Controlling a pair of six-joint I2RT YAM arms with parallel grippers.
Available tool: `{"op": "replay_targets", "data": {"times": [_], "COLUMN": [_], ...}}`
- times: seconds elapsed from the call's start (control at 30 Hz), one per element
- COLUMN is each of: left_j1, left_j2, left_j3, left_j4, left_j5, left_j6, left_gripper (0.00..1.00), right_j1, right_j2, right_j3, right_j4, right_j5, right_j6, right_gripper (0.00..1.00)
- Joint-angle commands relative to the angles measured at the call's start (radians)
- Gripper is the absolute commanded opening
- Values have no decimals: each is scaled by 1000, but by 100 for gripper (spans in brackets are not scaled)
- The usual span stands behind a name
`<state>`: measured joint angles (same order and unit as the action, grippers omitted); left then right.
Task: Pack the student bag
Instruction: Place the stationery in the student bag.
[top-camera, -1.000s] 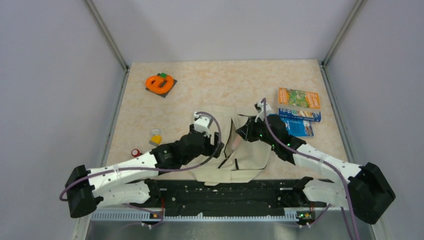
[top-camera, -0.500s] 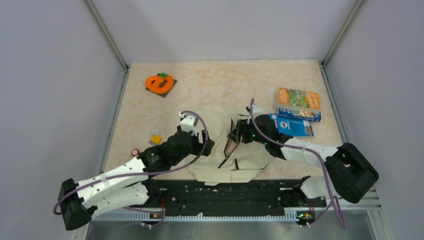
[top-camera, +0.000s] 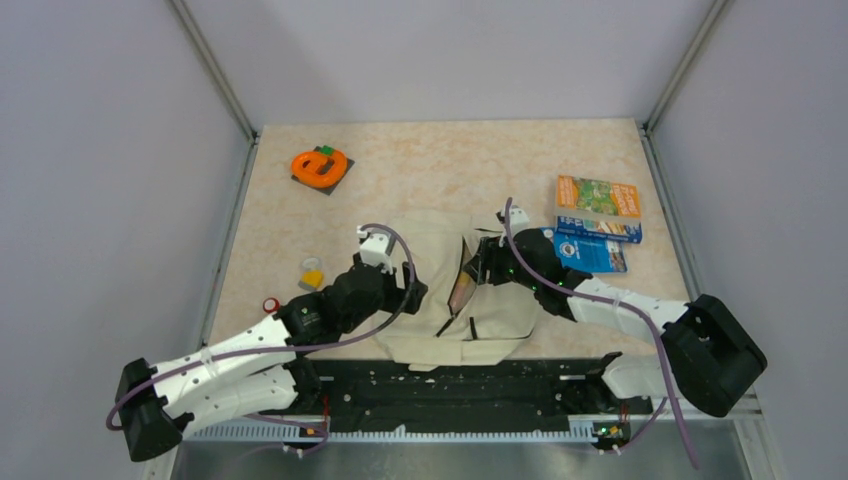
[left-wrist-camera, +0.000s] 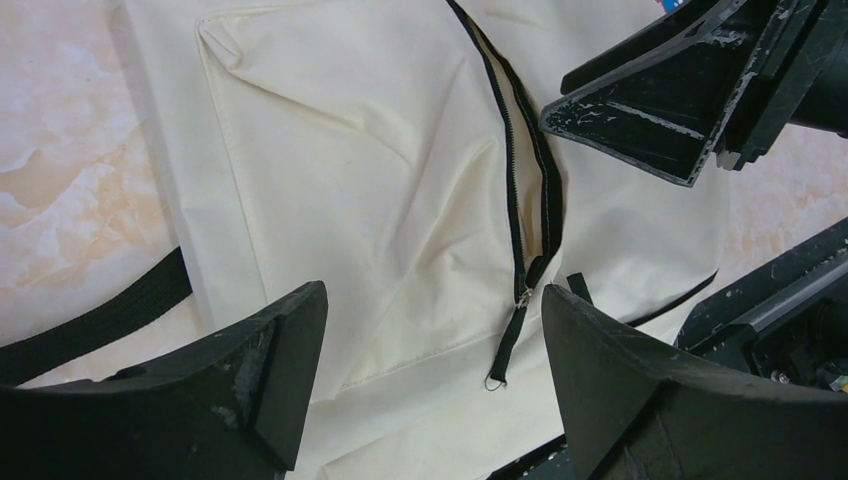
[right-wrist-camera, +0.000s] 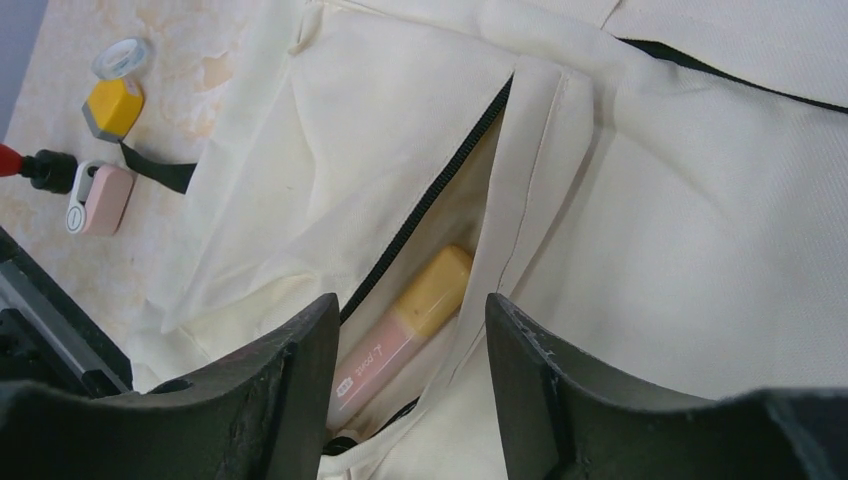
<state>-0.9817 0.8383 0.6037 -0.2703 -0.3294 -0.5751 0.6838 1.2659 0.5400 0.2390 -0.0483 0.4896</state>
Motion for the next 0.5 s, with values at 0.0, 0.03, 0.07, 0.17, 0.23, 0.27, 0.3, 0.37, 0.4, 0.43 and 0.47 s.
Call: {"op": "replay_targets", "data": {"times": [0.0,0.03,0.07,0.17,0.23,0.27,0.3,0.37,0.4,0.43,0.47], "left_j1": [9,16,26,78,119,145,175,242,275,308,337], "left_j2": [-5,-3,-2,1,-1,-1,0,4,2,-5,-14], "left_j3": [9,16,22,26,15,12,10,8,6,0,-8], "left_j4": [-37,-62,-89,-152,-175,-190,-209,-255,-277,-296,-310], "left_j5": [-75,-97,-117,-117,-102,-97,-92,-80,-80,-84,-91], "left_j6": [-35,-51,-68,-108,-127,-138,-153,-186,-200,-213,-224], "left_gripper": [83,84,86,87,87,87,87,87,87,87,87], "right_j1": [-4,-5,-4,-4,-5,-4,-4,-4,-5,-4,-5], "right_j2": [-6,-9,-13,-39,-64,-80,-96,-135,-154,-177,-200], "right_j3": [24,22,21,20,12,5,0,-10,-15,-21,-28], "right_j4": [37,38,35,19,11,7,0,-19,-29,-39,-51], "right_j5": [-4,-5,-5,-5,-2,2,6,17,26,34,41], "right_j6": [5,7,9,15,21,25,28,32,33,35,36], "right_gripper": [54,54,54,55,55,55,56,56,56,57,58]}}
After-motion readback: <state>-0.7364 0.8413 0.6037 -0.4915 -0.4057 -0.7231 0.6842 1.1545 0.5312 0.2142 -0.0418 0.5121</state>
